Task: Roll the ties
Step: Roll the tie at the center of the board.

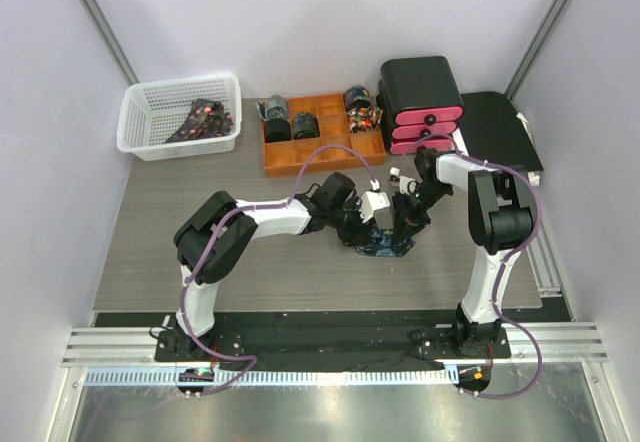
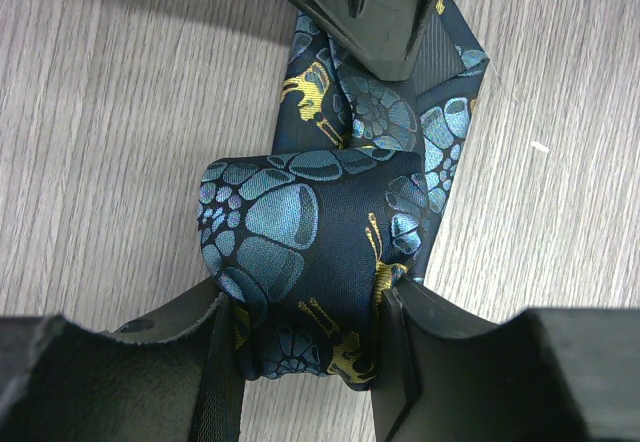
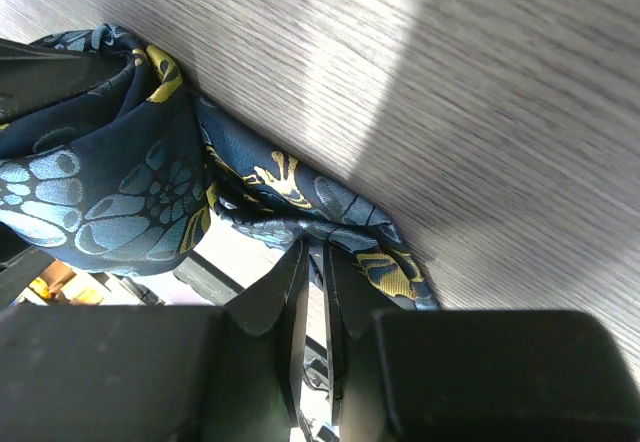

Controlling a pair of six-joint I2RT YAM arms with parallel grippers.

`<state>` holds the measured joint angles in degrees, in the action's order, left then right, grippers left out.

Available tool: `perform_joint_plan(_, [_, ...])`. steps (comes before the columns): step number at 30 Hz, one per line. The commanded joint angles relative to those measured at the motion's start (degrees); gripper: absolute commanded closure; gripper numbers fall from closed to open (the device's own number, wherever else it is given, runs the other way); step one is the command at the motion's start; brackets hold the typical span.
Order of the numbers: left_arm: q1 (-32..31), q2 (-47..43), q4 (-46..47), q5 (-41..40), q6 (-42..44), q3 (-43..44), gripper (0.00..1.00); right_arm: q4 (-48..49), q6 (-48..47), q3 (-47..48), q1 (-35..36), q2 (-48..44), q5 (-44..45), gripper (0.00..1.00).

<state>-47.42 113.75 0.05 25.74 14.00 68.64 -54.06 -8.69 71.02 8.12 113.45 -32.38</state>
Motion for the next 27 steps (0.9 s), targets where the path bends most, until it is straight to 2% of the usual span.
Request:
perform_joint_plan(1, [1.01,0.77,-5.16,-1.05,0.68,-2.11,1.0,2.38,-0.98,-2.38,0.14,2.83,4.34,0.83])
perform_joint_plan(10, [2.07,-8.19,4.95,4.85,1.11,-9.83,1.0,3.17,-1.15,-2.56,0.49,4.59,8.47,0.83])
perform_joint_plan(15, [2.77,-8.9,8.9,7.83,0.24,-11.33,0.99,3.35,-1.24,-2.64,0.84,5.03,8.91,0.83])
perform_joint_plan(18, [2.86,-9.08,10.67,11.16,2.51,-12.56,0.98,3.44,-1.24,-2.38,0.93,5.12,9.35,0.83])
perform_joint_plan(21, [2.68,-8.73,7.69,12.41,8.84,-11.96,0.98,3.35,-1.24,-2.03,1.2,5.29,9.79,0.83])
perform_joint_plan(22, [2.42,-8.46,5.68,12.41,12.77,-11.34,0.98,3.35,-1.24,-2.03,1.2,5.29,9.88,0.83])
perform_joint_plan(27, [1.45,-6.62,-6.89,10.48,21.23,-8.01,0.98,3.35,-0.98,-1.59,1.46,5.47,10.23,0.83])
